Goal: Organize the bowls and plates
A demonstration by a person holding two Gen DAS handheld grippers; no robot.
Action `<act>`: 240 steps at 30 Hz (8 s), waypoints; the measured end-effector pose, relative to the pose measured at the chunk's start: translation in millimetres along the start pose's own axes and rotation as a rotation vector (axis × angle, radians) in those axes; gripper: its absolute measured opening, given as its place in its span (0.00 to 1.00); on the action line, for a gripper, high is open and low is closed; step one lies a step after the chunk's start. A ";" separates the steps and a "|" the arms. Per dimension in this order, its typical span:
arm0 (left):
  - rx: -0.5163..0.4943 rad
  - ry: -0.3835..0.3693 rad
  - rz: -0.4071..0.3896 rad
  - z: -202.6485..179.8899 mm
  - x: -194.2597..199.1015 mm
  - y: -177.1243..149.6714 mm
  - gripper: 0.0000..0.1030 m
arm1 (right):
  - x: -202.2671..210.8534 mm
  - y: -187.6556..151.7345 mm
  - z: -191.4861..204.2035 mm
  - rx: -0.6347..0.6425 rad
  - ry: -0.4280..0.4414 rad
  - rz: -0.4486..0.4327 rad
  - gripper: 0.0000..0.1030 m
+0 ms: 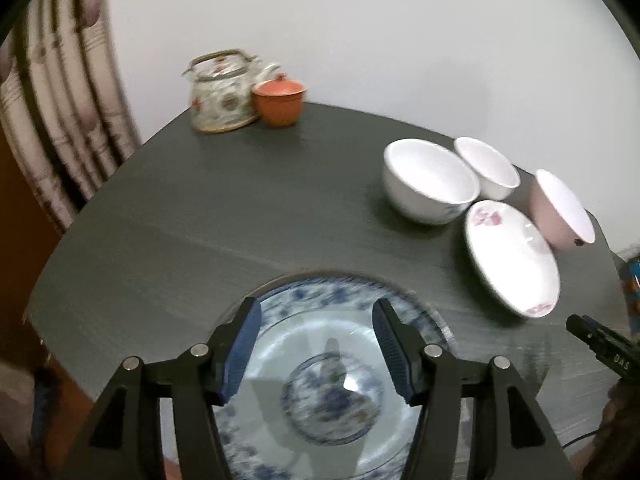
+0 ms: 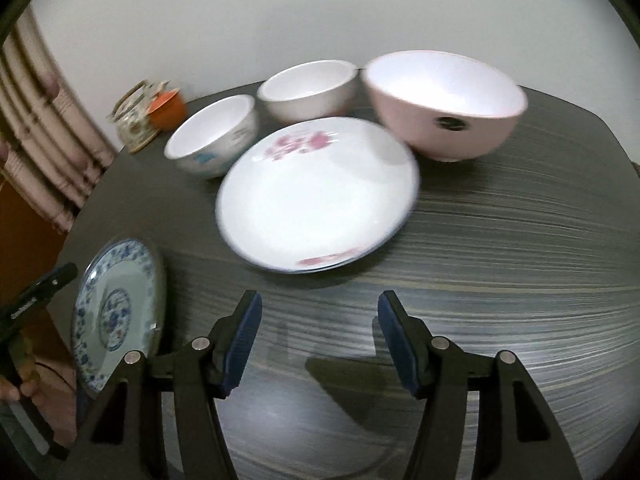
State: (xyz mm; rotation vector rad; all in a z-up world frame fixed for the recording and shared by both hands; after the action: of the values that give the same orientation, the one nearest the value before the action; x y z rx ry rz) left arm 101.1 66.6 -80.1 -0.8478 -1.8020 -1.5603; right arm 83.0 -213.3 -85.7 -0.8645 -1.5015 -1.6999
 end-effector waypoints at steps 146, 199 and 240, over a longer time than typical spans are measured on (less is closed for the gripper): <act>0.025 -0.205 0.332 -118.0 -93.0 -11.8 0.16 | 16.8 -39.8 -28.6 -0.113 0.107 0.179 0.12; 0.325 -0.025 0.215 85.3 -18.7 -30.2 0.16 | -18.9 -2.5 179.0 0.163 0.220 0.239 0.12; 0.275 0.001 0.180 79.9 -21.0 -35.8 0.29 | -22.1 -15.3 205.4 0.240 0.127 0.234 0.40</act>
State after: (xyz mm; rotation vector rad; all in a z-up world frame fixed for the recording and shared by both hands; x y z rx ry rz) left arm 83.1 140.5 -128.4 -0.8488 -1.8309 -1.1677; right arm 88.5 -6.3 -90.7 -0.7567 -1.4237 -1.3486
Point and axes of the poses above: each gripper's, at about its wrist camera, not at the fingertips, and x roughly against the way its jaws point, z to its left, y to its top, the point moved 3 cm from there along -x, roughly the way its jaws point, and after that the axes turned 5 degrees about -y, right-handed, at the moved point
